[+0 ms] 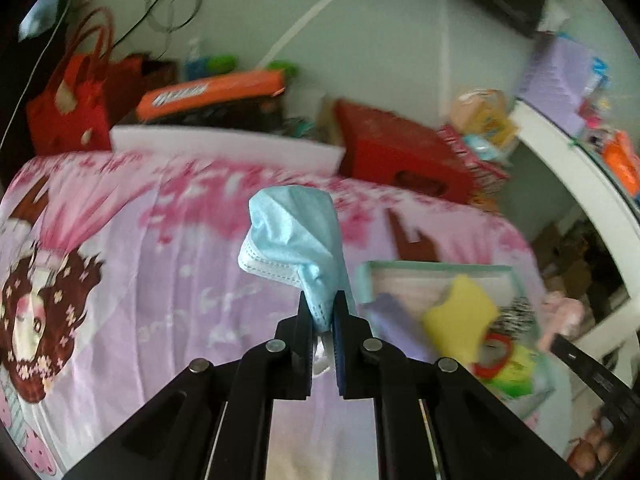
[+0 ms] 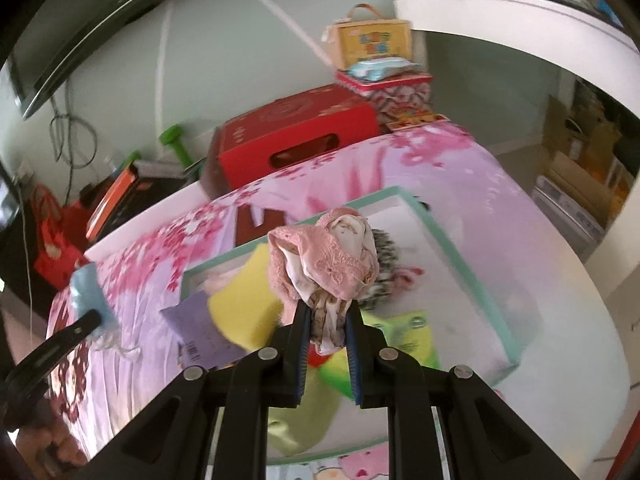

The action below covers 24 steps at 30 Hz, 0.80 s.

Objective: Organize soft objects
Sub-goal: 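Carry the pink cloth with the right gripper while the left gripper carries the mask over the tray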

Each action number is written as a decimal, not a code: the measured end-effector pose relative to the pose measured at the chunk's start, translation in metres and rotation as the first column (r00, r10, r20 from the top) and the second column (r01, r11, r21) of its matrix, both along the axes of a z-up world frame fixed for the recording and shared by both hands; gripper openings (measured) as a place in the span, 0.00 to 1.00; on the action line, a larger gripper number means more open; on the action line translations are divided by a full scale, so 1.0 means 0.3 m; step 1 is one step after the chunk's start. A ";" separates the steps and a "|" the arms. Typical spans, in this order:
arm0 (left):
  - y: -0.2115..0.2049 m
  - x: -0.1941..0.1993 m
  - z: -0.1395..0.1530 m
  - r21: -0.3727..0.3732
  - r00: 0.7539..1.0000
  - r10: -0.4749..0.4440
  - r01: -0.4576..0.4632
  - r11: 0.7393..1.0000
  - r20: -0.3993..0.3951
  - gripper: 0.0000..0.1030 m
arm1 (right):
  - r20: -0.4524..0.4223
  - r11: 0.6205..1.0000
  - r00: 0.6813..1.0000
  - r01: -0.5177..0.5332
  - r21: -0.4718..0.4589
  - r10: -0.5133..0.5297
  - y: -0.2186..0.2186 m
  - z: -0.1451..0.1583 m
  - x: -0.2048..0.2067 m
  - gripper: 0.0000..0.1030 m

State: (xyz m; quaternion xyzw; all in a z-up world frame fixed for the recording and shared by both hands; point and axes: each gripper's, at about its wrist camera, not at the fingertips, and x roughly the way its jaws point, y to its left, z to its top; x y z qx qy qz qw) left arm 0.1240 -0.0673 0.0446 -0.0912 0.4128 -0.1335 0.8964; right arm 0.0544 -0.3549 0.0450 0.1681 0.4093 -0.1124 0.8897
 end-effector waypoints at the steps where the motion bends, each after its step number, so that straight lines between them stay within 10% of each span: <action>1: -0.026 -0.016 0.018 -0.004 0.999 -0.030 0.030 1.000 0.015 0.08 | 0.000 1.000 1.000 0.017 0.006 -0.017 -0.021 -0.002 -0.007 0.17; 13: -0.313 -0.125 0.028 0.004 0.950 -0.313 0.313 0.950 0.016 0.09 | -0.007 0.999 0.999 0.035 0.020 -0.035 -0.071 -0.008 -0.015 0.17; 24: -0.391 -0.112 -0.134 0.072 0.940 -0.321 0.330 0.941 -0.120 0.09 | -0.093 0.998 0.994 -0.062 0.010 0.063 0.009 -0.077 0.033 0.20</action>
